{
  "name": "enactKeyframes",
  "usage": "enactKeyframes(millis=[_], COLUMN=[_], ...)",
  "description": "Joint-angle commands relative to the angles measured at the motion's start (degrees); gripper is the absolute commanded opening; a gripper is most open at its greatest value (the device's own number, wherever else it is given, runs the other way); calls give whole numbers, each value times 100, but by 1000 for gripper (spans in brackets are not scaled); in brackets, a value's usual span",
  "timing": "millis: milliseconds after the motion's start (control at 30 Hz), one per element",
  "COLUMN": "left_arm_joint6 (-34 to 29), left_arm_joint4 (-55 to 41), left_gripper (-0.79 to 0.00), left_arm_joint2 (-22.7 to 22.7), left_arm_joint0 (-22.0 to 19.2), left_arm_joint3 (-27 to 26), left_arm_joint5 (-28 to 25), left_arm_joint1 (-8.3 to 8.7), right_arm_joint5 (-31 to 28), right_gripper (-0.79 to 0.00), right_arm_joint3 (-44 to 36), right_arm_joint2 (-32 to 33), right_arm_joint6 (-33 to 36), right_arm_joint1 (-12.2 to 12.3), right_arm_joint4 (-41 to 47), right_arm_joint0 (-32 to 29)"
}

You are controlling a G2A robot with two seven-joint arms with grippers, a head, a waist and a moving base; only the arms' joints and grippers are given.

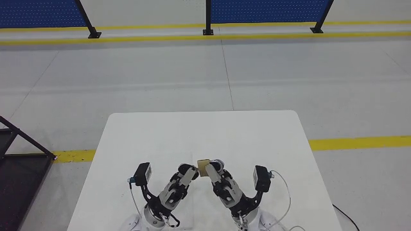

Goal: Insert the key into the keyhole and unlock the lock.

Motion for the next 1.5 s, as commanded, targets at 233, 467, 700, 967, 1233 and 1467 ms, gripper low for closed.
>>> enactKeyframes(millis=[233,467,700,967,1233,1467], left_arm_joint6=[28,446,1266,2621,3641,4245], left_arm_joint4=[116,802,1954,3775,4868,5632], left_gripper=[-785,-785,-785,-785,-785,-785], left_arm_joint2=[-41,-138,-176,-60,41,134], left_arm_joint0=[14,53,80,43,-81,-177], left_arm_joint3=[8,-49,-89,26,222,360], left_arm_joint5=[-50,4,205,956,1564,2298], left_arm_joint1=[6,-24,-80,-128,-105,-75], right_arm_joint5=[46,89,115,131,166,213], right_gripper=[-785,-785,-785,-785,-785,-785], right_arm_joint3=[-8,-69,-136,-214,-258,-287], right_arm_joint2=[-4,20,73,140,184,203], right_arm_joint6=[74,120,186,302,376,451], right_arm_joint1=[1,14,37,65,83,95], right_arm_joint4=[-9,-49,-42,-15,31,54], right_arm_joint0=[-14,-85,-165,-237,-272,-291])
